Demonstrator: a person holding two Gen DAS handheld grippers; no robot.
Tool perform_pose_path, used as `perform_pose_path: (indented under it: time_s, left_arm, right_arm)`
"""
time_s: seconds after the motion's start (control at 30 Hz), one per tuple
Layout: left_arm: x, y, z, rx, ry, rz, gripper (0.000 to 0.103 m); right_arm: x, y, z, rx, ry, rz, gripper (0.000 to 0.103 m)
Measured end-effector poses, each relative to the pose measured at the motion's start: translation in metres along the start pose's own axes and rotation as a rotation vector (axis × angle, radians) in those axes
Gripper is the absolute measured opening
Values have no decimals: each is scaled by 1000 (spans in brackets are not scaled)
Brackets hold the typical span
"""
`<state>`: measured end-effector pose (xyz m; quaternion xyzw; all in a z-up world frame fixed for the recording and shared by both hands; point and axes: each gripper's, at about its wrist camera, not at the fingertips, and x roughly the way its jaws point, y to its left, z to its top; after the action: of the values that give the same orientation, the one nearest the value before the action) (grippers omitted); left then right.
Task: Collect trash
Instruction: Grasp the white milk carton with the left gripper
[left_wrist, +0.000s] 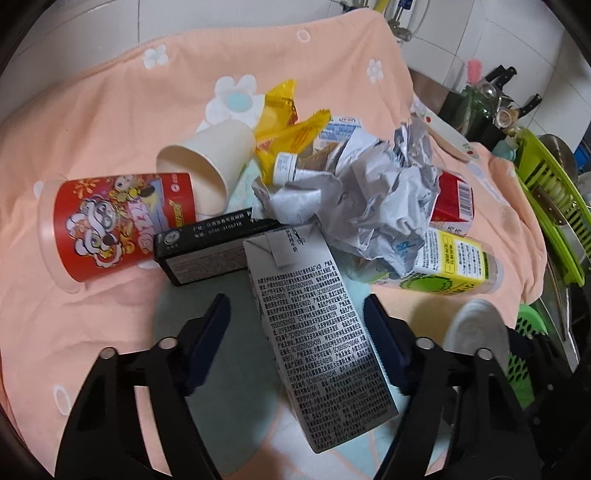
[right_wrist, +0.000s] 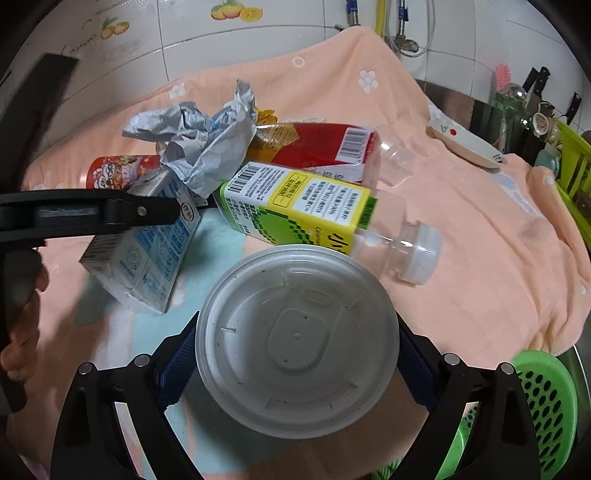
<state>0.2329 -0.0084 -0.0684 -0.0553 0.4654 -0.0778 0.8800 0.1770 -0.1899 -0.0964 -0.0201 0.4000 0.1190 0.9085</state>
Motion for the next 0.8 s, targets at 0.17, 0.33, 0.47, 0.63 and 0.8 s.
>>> perform_pose_path:
  time_s: [0.17, 0.33, 0.47, 0.63, 0.8]
  left_arm:
    - [-3, -2, -5, -4, 3, -29, 50]
    - [-18, -5, -17, 0, -10, -67, 42]
    - [-33, -10, -33, 10, -24, -97, 40]
    - [-58, -20, -52, 25, -51, -139, 40]
    - [-79, -42, -65, 70, -72, -181, 40]
  right_arm:
    - [-21, -7, -9, 14, -20, -7, 90]
    - [-44, -16, -23, 24, -45, -35, 90]
    - [-63, -25, -39, 35, -57, -67, 90]
    - [-84, -43, -63, 66, -63, -118, 90]
    - [-96, -64, -90, 129, -52, -155, 90]
